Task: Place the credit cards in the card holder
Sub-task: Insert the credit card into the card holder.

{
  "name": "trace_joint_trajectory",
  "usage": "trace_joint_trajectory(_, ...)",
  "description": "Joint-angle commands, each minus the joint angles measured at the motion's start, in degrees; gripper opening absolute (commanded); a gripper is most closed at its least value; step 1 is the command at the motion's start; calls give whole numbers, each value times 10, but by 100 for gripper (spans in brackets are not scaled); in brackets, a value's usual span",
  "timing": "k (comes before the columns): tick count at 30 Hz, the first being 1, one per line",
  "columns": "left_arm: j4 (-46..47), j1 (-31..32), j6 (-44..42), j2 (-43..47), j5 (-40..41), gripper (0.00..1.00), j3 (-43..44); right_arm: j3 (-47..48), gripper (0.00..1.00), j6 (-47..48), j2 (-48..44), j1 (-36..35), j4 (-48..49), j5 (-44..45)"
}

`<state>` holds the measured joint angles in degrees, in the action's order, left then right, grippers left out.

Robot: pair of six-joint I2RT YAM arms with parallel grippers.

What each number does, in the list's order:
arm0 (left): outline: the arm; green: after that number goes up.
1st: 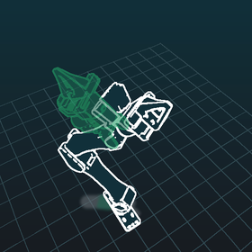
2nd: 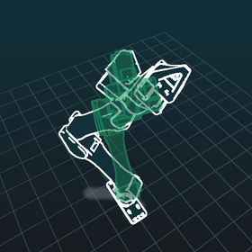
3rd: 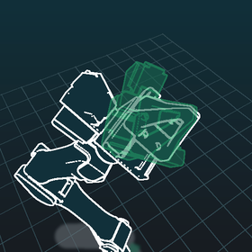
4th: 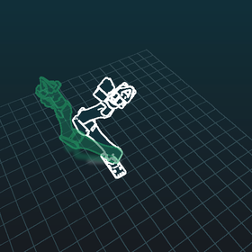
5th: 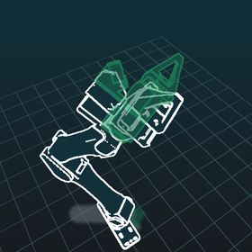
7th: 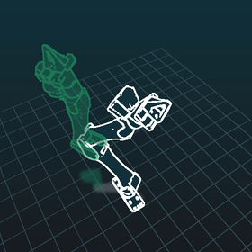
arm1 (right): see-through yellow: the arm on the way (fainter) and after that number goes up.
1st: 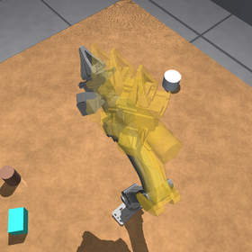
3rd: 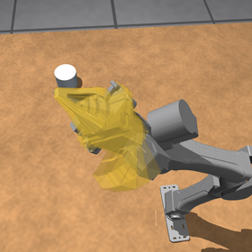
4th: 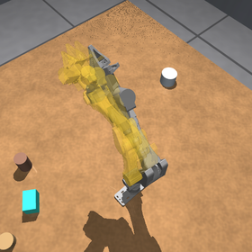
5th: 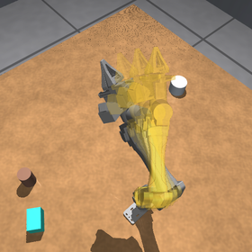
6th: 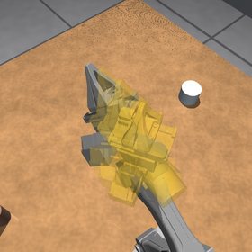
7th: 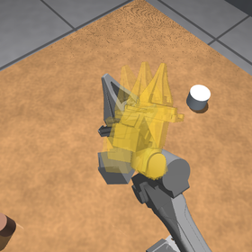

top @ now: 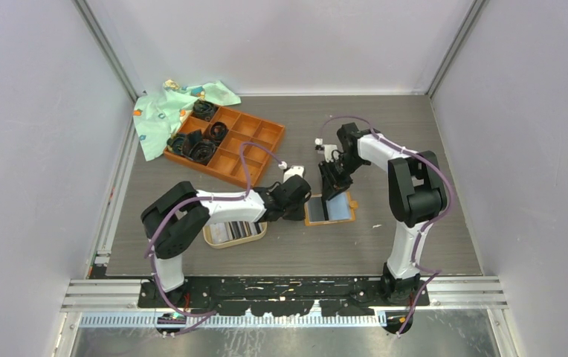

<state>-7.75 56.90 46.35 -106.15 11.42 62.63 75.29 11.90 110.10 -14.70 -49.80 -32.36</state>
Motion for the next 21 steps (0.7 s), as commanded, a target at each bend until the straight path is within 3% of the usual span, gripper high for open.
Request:
trace_joint_trajectory(1,-17,3,4,5,-13,23,-16,5,30,10,7,-12,-18,35)
trace_joint_trajectory(11,-8,6,5,3,-21,23,-17,8,34,-5,38,-23,-19,43)
trace_joint_trajectory(21,-5,11,4,-5,-26,23,-10,14,34,-9,53,-23,-29,-21)
